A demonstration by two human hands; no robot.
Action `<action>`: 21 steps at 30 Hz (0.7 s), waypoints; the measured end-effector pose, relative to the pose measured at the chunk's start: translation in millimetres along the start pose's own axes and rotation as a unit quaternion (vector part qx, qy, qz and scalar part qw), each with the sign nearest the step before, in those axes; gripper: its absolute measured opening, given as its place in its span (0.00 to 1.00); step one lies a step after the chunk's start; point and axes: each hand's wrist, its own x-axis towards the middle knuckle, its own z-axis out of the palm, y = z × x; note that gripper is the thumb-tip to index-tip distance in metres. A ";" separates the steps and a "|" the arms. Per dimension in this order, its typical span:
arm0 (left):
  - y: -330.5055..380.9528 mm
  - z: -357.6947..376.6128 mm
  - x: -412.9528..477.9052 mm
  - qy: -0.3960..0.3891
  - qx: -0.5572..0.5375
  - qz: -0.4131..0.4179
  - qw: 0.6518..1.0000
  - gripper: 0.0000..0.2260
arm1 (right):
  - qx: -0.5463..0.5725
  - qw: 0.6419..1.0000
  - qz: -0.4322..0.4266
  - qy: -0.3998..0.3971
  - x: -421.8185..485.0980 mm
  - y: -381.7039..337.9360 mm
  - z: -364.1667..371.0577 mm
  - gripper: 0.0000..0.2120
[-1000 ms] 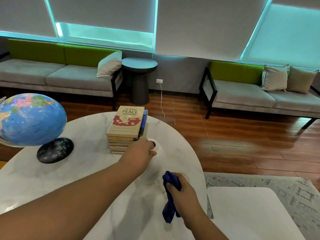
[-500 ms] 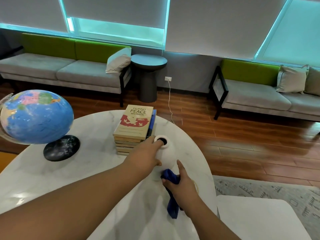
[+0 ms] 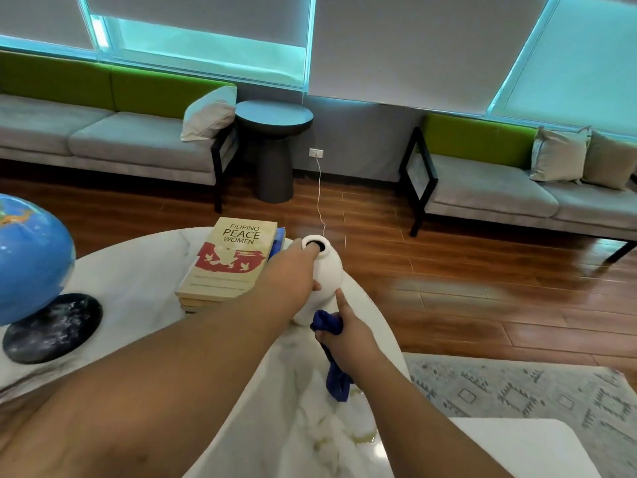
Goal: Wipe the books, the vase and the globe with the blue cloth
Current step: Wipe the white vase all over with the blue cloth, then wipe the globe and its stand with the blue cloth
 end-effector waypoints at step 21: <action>-40.0 -26.6 -65.1 0.009 -0.094 -0.009 0.995 0.20 | 0.207 0.978 0.009 0.031 -52.9 -12.0 2.5 0.15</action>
